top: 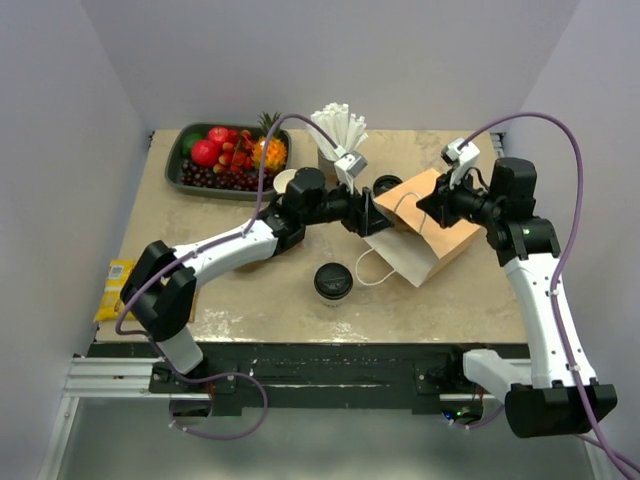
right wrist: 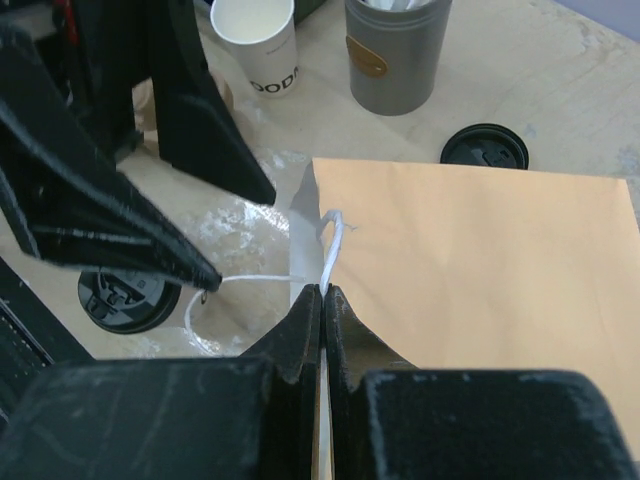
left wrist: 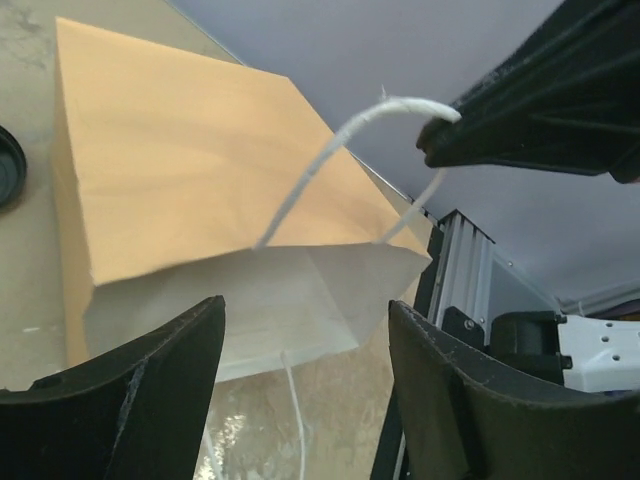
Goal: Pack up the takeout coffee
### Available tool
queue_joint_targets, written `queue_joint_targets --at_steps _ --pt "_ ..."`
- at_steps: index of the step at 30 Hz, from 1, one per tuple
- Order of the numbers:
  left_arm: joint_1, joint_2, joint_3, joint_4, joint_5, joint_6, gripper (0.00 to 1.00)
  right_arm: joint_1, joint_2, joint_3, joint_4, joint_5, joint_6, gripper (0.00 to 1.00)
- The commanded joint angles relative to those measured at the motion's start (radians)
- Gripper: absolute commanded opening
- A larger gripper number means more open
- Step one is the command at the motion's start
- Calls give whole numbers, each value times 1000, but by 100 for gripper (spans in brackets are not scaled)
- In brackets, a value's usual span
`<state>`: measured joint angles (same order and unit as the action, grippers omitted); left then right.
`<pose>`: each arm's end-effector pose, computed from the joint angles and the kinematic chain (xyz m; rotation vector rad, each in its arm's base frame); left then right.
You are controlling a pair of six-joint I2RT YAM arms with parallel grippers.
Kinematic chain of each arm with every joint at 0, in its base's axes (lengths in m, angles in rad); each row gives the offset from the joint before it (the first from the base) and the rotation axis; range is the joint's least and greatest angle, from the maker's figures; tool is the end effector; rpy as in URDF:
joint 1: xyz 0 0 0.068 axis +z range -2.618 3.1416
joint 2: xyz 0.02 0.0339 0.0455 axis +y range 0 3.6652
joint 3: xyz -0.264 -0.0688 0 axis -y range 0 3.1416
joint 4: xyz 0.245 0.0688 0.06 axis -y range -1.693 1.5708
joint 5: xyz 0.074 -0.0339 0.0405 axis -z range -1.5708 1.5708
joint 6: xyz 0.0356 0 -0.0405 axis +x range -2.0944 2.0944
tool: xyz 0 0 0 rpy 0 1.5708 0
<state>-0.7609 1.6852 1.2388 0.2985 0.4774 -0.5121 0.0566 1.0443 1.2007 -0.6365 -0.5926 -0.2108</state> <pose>0.2795 -0.2887 0.3086 0.6175 1.7958 -1.3160 0.2104 0.0318 0.3914 -0.6229 1.8996 0.5064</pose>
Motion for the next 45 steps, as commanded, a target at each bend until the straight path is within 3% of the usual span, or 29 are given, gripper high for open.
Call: queue_joint_targets --at_steps 1,6,17,24,31,45 --pt "-15 7 2 107 -35 -89 71 -11 28 69 70 2 83 0" --pt "-15 126 96 31 -102 -241 63 -11 43 99 73 7 142 0" --pt "-11 249 140 -27 -243 -491 63 -9 46 102 104 -4 195 0" --pt "-6 337 192 -13 -281 -539 64 -9 37 85 77 -33 186 0" --pt "-6 422 267 -64 -347 -612 56 -11 34 80 67 -55 192 0" --pt "-14 508 335 27 -286 -657 42 -11 59 63 40 -116 203 0"
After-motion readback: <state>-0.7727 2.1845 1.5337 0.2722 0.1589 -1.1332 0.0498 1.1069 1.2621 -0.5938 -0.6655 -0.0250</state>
